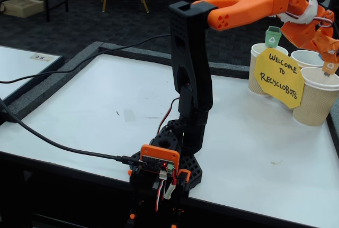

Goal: Sort rubbish by color.

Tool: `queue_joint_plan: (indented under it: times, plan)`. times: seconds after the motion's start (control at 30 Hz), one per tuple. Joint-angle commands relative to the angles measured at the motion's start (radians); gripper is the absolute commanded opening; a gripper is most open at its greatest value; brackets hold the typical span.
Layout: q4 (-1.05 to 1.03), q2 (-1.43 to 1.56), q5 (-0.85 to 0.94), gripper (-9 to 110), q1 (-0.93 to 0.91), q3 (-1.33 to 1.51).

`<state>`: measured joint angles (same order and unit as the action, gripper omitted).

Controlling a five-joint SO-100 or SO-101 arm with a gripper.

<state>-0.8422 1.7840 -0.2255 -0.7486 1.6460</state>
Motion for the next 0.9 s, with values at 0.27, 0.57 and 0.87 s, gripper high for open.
queue_joint_plan:
  times: [0.27, 0.57, 0.87]
  plan:
    - [0.074, 0.034, 0.017, 10, -0.031, -0.064]
    - [0.100, 0.035, 0.008, 8, -0.009, -0.020]
    - [0.101, 0.040, 0.008, 17, 0.023, 0.035]
